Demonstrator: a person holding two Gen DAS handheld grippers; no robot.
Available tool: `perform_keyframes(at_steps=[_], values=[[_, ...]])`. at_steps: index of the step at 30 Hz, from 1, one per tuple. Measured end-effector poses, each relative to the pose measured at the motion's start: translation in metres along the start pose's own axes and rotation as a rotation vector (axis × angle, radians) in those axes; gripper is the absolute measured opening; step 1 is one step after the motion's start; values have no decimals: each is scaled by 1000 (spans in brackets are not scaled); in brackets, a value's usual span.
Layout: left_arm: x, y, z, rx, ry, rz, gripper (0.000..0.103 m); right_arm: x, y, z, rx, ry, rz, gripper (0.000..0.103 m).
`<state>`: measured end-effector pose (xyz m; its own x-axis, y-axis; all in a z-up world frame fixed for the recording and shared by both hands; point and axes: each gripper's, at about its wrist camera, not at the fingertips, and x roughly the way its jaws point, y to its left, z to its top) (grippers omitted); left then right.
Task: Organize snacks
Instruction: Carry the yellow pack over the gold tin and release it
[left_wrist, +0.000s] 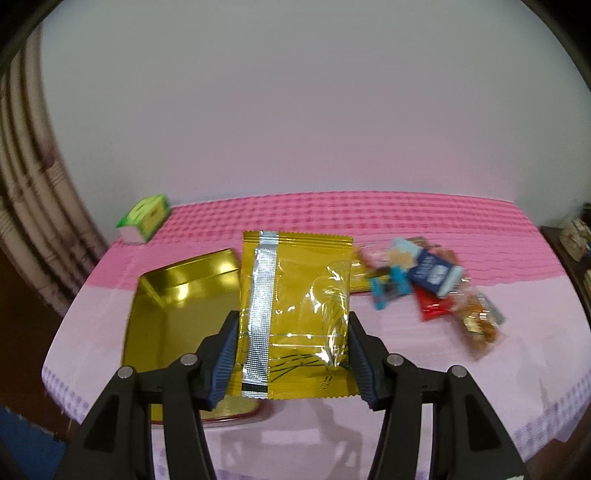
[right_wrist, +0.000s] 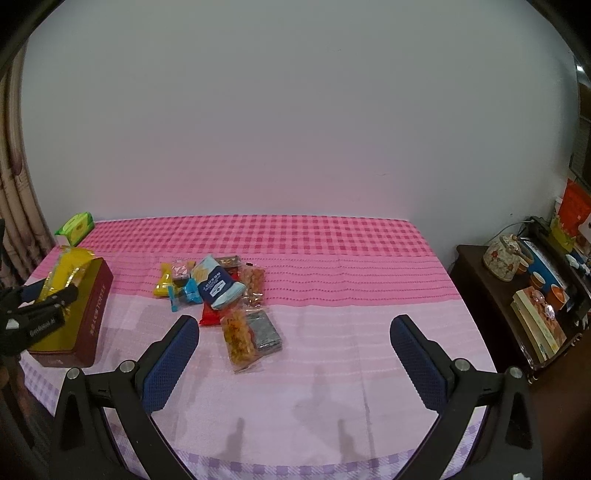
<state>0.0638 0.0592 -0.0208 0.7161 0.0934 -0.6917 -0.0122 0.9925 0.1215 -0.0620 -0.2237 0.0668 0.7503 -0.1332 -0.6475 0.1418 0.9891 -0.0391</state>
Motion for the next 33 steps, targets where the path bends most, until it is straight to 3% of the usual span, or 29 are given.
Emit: perform_keyframes(at_steps=[7,17,29,33], values=[[18,43,-8,-55,32,99,55,4,5,-2,-16,13,5,103],[64,105,-37,-167,138,144,55,18,15,-9,-40,48,2,103],[123,138,-66,-267,248,125,56,58,37,-29,-109,124,-15,103],[123,138,-66,-257,225,119,59,73,42,-38,-122,165,-4,103]])
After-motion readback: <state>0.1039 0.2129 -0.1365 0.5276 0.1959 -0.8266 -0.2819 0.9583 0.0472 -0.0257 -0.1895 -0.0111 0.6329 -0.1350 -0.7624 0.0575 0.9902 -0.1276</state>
